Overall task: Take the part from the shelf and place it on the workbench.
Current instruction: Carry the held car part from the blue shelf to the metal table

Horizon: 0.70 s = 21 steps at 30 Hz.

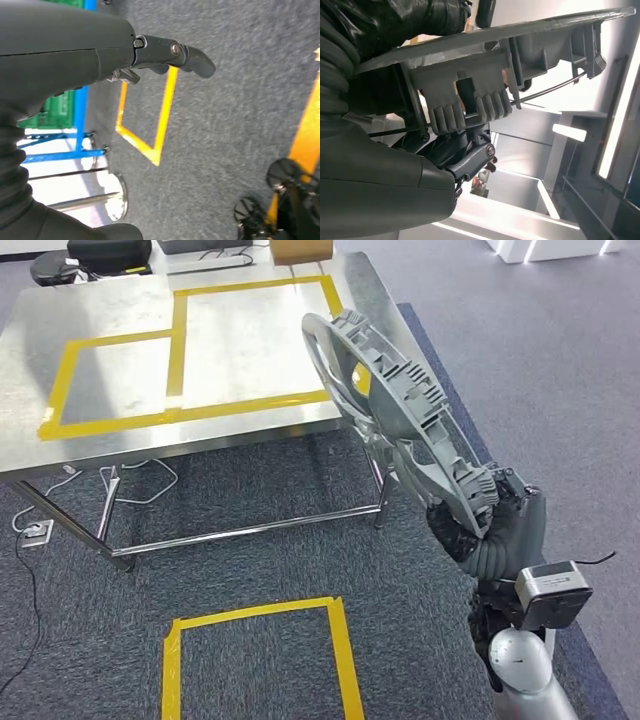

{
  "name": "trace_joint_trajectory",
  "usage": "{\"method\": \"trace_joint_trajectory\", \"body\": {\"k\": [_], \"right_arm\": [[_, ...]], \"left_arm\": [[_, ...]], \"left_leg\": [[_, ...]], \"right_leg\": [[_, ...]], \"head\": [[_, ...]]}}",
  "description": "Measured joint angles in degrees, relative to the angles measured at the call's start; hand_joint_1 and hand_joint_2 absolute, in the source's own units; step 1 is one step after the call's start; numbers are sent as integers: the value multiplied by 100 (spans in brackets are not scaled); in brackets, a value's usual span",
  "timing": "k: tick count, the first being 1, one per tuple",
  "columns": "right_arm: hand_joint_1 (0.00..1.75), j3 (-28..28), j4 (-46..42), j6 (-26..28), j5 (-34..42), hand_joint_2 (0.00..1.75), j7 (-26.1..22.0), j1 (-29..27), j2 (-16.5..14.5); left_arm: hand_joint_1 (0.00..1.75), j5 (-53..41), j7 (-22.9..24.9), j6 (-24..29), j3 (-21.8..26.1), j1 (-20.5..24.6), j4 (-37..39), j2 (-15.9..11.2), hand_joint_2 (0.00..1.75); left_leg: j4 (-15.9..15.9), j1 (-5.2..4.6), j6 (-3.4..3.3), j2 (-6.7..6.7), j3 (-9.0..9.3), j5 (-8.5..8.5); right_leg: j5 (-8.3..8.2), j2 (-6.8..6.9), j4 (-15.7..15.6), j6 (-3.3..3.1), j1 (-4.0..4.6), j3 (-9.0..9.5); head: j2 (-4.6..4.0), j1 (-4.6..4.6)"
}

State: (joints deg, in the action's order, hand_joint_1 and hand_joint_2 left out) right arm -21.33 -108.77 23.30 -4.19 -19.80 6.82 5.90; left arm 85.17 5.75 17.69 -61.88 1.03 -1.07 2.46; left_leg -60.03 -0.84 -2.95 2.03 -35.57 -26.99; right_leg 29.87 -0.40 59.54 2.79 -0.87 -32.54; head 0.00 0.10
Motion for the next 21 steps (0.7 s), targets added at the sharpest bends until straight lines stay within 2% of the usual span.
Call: {"method": "trace_joint_trajectory", "body": {"k": [8, 13, 15, 17, 19, 21], "right_arm": [[175, 5, 1, -57, 4, 175, 14, 2, 0], [175, -2, 2, -55, -93, 175, 15, 11, 0], [175, -5, 2, -51, -108, 175, 15, 12, 0], [175, -11, 2, -46, -124, 175, 16, 14, -2], [175, -19, 1, -31, -170, 175, 17, 21, -8], [175, -30, -3, -3, -238, 175, 21, 33, -13]], "left_arm": [[0, 6, 74, 21, -32, 29, 4, 8, 175], [0, 9, 142, 39, -75, 29, 7, 8, 175], [0, 10, 149, 39, -104, 29, 7, 9, 175], [0, 10, 155, 39, -123, 29, 8, 5, 175], [0, 10, 167, 44, -137, 30, 10, 1, 175], [0, 9, 185, 49, -144, 34, 11, 9, 175]], "left_leg": [[75, -1, -3, -5, 70, -1], [87, 10, 71, -7, 83, -8], [88, 11, 76, -7, 85, -7], [67, -6, 51, -6, 82, -21], [109, -20, -5, -4, 107, -12], [267, 7, -47, 3, 207, 51]], "right_leg": [[56, -15, -31, -64, 10, 52], [63, -11, -29, -88, 20, 67], [62, -10, -30, -89, 18, 73], [46, -6, -61, -67, -1, 86], [23, 5, -120, -23, -12, 123], [85, 20, -37, 2, -4, 95]], "head": [[0, 9], [0, 6], [0, 5], [0, 7], [0, 10], [0, 0]]}}
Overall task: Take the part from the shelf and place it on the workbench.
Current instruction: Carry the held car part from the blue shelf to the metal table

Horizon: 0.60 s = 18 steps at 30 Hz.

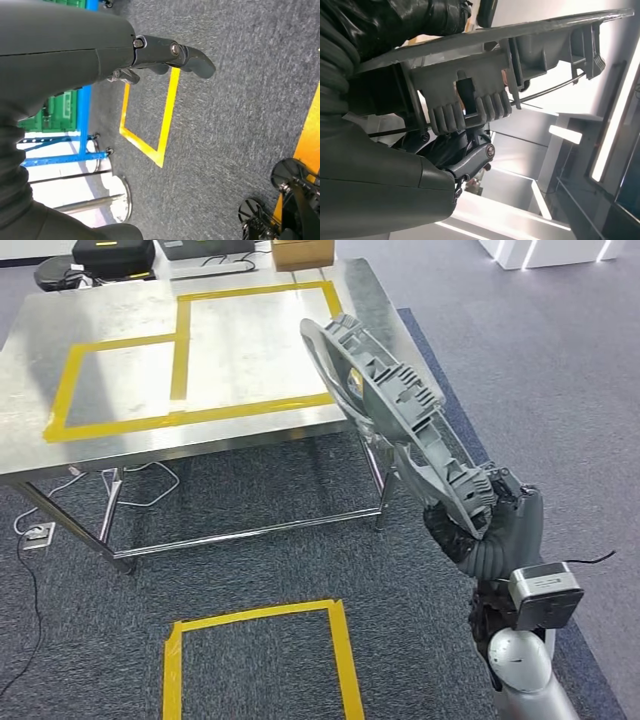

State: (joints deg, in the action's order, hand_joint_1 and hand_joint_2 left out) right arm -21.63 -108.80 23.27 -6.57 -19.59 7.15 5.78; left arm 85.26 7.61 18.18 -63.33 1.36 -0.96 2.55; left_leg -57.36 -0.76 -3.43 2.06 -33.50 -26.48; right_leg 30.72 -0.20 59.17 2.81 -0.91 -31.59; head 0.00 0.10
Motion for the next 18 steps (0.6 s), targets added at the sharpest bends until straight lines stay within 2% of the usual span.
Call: {"method": "trace_joint_trajectory", "body": {"k": [1, 4, 5, 6, 7, 8, 9, 10, 11, 13, 15, 18], "right_arm": [[175, -9, -2, 18, -29, 175, 2, 11, -1], [175, -45, -2, 70, -88, 175, 8, 39, -1], [175, -56, -2, 78, -105, 175, 14, 44, -1], [175, -69, -5, 79, -128, 175, 31, 58, -1], [175, -79, -14, 78, -151, 175, 56, 82, -1], [175, -87, -25, 76, -169, 175, 86, 115, -1], [175, -96, -37, 74, -185, 175, 112, 150, -1], [175, -104, -51, 74, -194, 175, 128, 177, -1], [175, -114, -62, 75, -198, 175, 136, 194, -2], [175, -128, -78, 76, -206, 175, 150, 204, -3], [175, -136, -77, 80, -214, 175, 162, 205, -4], [175, -152, -79, 89, -223, 175, 166, 217, -5]], "left_arm": [[0, -3, 16, 5, -10, 4, 0, 5, 175], [0, -39, 66, 92, -145, 11, 0, -2, 175], [0, -50, 54, 108, -213, 10, 0, -10, 175], [0, -55, 29, 102, -273, 10, 0, -18, 175], [0, -55, 1, 83, -321, 13, 0, -25, 175], [0, -54, -15, 70, -357, 17, 0, -29, 175], [0, -54, -22, 65, -390, 25, 1, -42, 175], [0, -54, -26, 63, -420, 34, 1, -54, 175], [0, -53, -28, 63, -444, 42, 2, -69, 175], [0, -49, -30, 67, -467, 49, 2, -91, 175], [0, -46, -30, 72, -480, 49, 1, -99, 175], [0, -44, -45, 79, -515, 51, 1, -110, 175]], "left_leg": [[69, 20, -14, 2, 48, 28], [109, 38, -34, 6, 88, 31], [98, 42, -27, 12, 89, 19], [81, 49, -11, 20, 92, 2], [52, 60, 14, 29, 96, -21], [9, 73, 51, 37, 96, -56], [-46, 74, 93, 45, 84, -96], [-99, 71, 131, 51, 64, -127], [-147, 63, 149, 55, 43, -155], [-178, 50, 98, 59, 21, -156], [-165, 47, 34, 58, 30, -142], [-133, 51, 31, 57, 48, -135]], "right_leg": [[101, 4, 187, 11, 3, -91], [518, 6, 1227, 69, -18, -660], [530, 8, 1424, 91, -29, -795], [420, 10, 1394, 109, -41, -822], [219, 11, 1157, 124, -54, -743], [-1, 8, 779, 137, -68, -588], [-145, -9, 430, 139, -71, -418], [-222, -27, 187, 107, -70, -294], [-233, -42, 57, 70, -69, -224], [-222, -57, 35, -5, -64, -206], [-221, -61, 28, -19, -59, -205], [-208, -59, 30, -56, -43, -202]], "head": [[0, -10], [0, -25], [0, -23], [0, -23], [0, -24], [0, -24], [0, -32], [0, -33], [0, -30], [0, -17], [0, -11], [0, -12]]}}
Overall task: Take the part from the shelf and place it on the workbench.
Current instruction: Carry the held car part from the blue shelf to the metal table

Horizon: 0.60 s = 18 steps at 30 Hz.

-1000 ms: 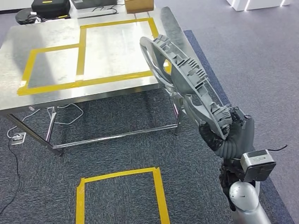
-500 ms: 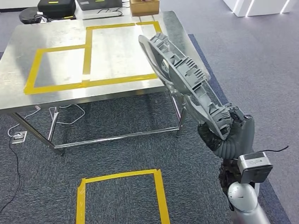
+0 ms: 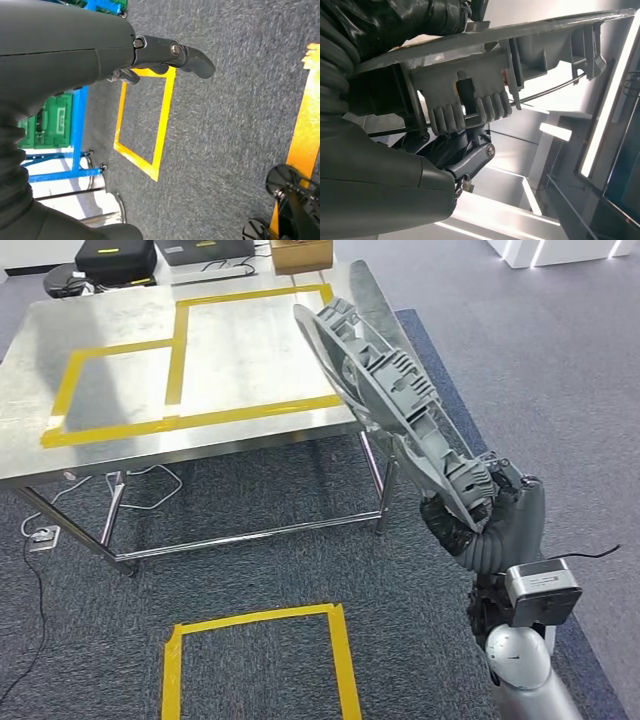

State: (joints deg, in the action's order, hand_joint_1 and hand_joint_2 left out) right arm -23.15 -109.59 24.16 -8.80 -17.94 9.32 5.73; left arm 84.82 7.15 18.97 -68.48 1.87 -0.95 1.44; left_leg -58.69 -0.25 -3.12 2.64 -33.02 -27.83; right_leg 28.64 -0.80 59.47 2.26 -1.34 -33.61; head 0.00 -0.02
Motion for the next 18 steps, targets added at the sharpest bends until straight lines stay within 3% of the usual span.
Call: {"method": "trace_joint_trajectory", "body": {"k": [3, 7, 8, 11, 13, 15, 16, 17, 18], "right_arm": [[175, -13, -1, 5, -10, 175, 9, 3, 0], [175, -18, -1, 5, -12, 175, 22, 8, -1], [175, -21, -1, 5, -12, 175, 24, 10, -2], [175, -29, -16, 8, -14, 175, 31, 12, -8], [175, -44, -27, 9, -15, 175, 30, 29, -9], [175, -66, -29, 10, -9, 175, 27, 46, -10], [175, -76, -29, 10, -4, 175, 30, 43, -11], [175, -86, -29, 10, -1, 175, 33, 36, -10], [175, -93, -29, 10, 2, 175, 36, 31, -10]], "left_arm": [[0, 7, -5, -1, -31, 0, -1, -1, 175], [0, 19, 35, -36, -39, 0, -1, 3, 175], [0, 20, 41, -46, -39, 0, -1, 2, 175], [0, 24, 6, -76, -39, 4, -2, 4, 175], [0, 26, -40, -98, -39, 3, -3, 15, 175], [0, 28, -72, -114, -39, 4, -3, 20, 175], [0, 28, -83, -118, -39, 3, -3, 21, 175], [0, 30, -91, -119, -39, 2, -3, 22, 175], [0, 30, -95, -120, -39, -2, -3, 26, 175]], "left_leg": [[25, 6, 39, 0, 6, 7], [23, 11, 166, -1, 2, -8], [20, 4, 159, -1, -1, -12], [264, 16, 44, -18, 147, 46], [459, 48, 3, -35, 302, 100], [475, 47, -10, -47, 362, 64], [459, 51, -3, -47, 383, 30], [434, 57, 13, -42, 409, -13], [396, 71, 40, -33, 439, -66]], "right_leg": [[8, 4, 2, -24, 11, 1], [4, 7, -8, -26, 2, 5], [-5, 9, -31, -12, -11, 11], [-20, 21, -109, 47, -15, 58], [131, 30, 225, 56, 1, -115], [402, 33, 930, 80, -2, -515], [458, 35, 1201, 103, -12, -689], [410, 38, 1294, 129, -24, -775], [242, 41, 1155, 156, -39, -742]], "head": [[0, -1], [0, -4], [0, -2], [0, 11], [0, -20], [0, -45], [0, -48], [0, -48], [0, -49]]}}
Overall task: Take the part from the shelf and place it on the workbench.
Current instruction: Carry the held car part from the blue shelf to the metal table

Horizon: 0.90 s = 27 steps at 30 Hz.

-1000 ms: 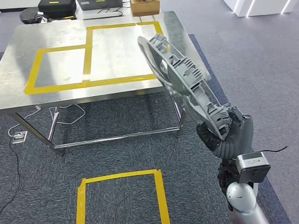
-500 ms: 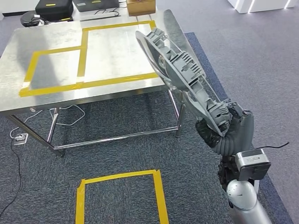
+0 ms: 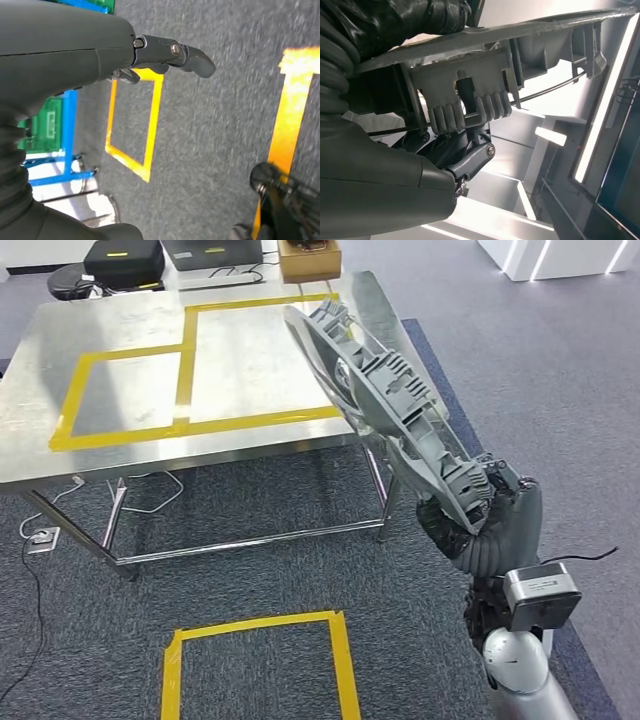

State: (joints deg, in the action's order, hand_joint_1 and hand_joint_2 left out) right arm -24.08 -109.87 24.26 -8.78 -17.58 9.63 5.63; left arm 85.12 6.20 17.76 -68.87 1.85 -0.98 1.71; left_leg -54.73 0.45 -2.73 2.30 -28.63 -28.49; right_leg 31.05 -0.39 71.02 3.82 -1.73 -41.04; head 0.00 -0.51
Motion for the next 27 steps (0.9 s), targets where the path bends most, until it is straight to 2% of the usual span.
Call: {"method": "trace_joint_trajectory", "body": {"k": [1, 2, 3, 4, 7, 9, 10, 12, 13, 14, 15, 17, 18, 19, 22, 24, 25, 27], "right_arm": [[175, -7, 0, 0, 2, 175, 2, -2, 1], [175, -13, 2, 0, 3, 175, 3, -1, 1], [175, -20, -1, 1, 3, 175, -1, 2, 1], [175, -30, -4, 2, 5, 175, -3, 2, 1], [175, -45, -9, 7, 6, 175, 4, -7, 1], [175, -44, -12, 9, 1, 175, 4, -7, -1], [175, -45, -15, 10, -1, 175, 0, -6, -1], [175, -44, -15, 11, 0, 175, -3, -7, -1], [175, -45, -15, 11, -1, 175, -3, -13, -1], [175, -47, -14, 11, -1, 175, -2, -20, -1], [175, -50, -14, 11, -1, 175, -2, -25, -1], [175, -56, -14, 14, -6, 175, -3, -32, -2], [175, -57, -11, 17, -16, 175, -4, -29, -2], [175, -57, -7, 20, -39, 175, -3, -27, -2], [175, -63, -2, -8, -229, 175, 50, 6, -1], [175, -71, -7, -31, -347, 175, 97, 39, -1], [175, -80, -7, -34, -376, 175, 105, 54, -1], [175, -107, 0, -35, -397, 175, 108, 69, -1]], "left_arm": [[0, 0, -3, -2, 0, -5, 0, 7, 175], [0, 1, -4, -3, 0, -11, 1, 8, 175], [0, 1, -5, -3, 0, -11, 1, 4, 175], [0, 1, -5, -1, 0, -8, 1, -2, 175], [0, 2, -9, 5, -2, 7, 0, -7, 175], [0, 2, -13, 6, -2, 16, 0, -9, 175], [0, 2, -15, 7, -2, 24, 0, -12, 175], [0, 3, -16, 7, -2, 28, 0, -15, 175], [0, 4, -17, 7, -2, 22, 0, -15, 175], [0, 4, -17, 7, -2, 8, 0, -14, 175], [0, 4, -17, 7, -2, -9, 0, -13, 175], [0, 4, -24, 15, -4, -42, 0, -18, 175], [0, 4, -31, 24, -7, -56, 0, -21, 175], [0, 4, -43, 32, -10, -66, 0, -22, 175], [0, 4, -60, 23, -16, -50, 0, -26, 175], [0, 4, -57, 5, -20, -13, 0, -30, 175], [0, 4, -58, 1, -22, 1, 0, -29, 175], [0, 4, -58, -5, -27, 1, 0, -22, 175]], "left_leg": [[-57, 19, 36, 9, 31, -71], [-116, 31, 83, 18, 42, -150], [-193, 35, 130, 26, 39, -228], [-246, 32, 168, 33, 31, -289], [-272, 29, 223, 43, 51, -380], [-465, 39, 263, -37, -16, -466], [-743, 43, 286, -93, -166, -557], [-1563, 47, 320, -171, -689, -764], [-1901, 48, 323, -181, -954, -788], [-2061, 48, 314, -184, -1141, -690], [-2007, 47, 296, -185, -1232, -464], [-1435, 32, 227, -176, -1168, 173], [-1202, 8, 190, -170, -1094, 401], [-1050, -17, 150, -166, -1023, 522], [-950, -59, 49, -161, -905, 464], [-637, -21, -1, -85, -723, 289], [-481, -1, -17, -34, -629, 212], [-363, 0, -38, 63, -543, 134]], "right_leg": [[-230, 2, -335, 27, -19, 132], [-375, -11, -649, 52, -28, 281], [-445, -29, -917, 39, -32, 427], [-429, -45, -1055, 3, -31, 518], [-277, -53, -1068, -181, -14, 606], [-210, -32, -1085, -260, -25, 686], [-170, -14, -1100, -286, -33, 744], [-71, 21, -1123, -303, -30, 866], [-11, 32, -1131, -297, -29, 940], [56, 37, -1138, -288, -29, 1029], [129, 39, -1148, -278, -29, 1134], [271, 37, -1186, -255, -26, 1404], [336, 43, -1219, -227, -17, 1518], [377, 46, -1258, -189, -12, 1627], [425, 98, -1436, -89, -11, 1804], [512, 124, -1422, -59, -9, 1758], [601, 115, -1210, -53, -5, 1611], [816, 73, -413, -57, 8, 1075]], "head": [[0, -2], [0, -5], [0, -16], [0, -13], [1, 22], [1, 53], [1, 71], [0, 99], [0, 100], [0, 103], [0, 104], [0, 107], [-1, 108], [-2, 113], [-2, 124], [-2, 100], [-1, 78], [0, 35]]}}
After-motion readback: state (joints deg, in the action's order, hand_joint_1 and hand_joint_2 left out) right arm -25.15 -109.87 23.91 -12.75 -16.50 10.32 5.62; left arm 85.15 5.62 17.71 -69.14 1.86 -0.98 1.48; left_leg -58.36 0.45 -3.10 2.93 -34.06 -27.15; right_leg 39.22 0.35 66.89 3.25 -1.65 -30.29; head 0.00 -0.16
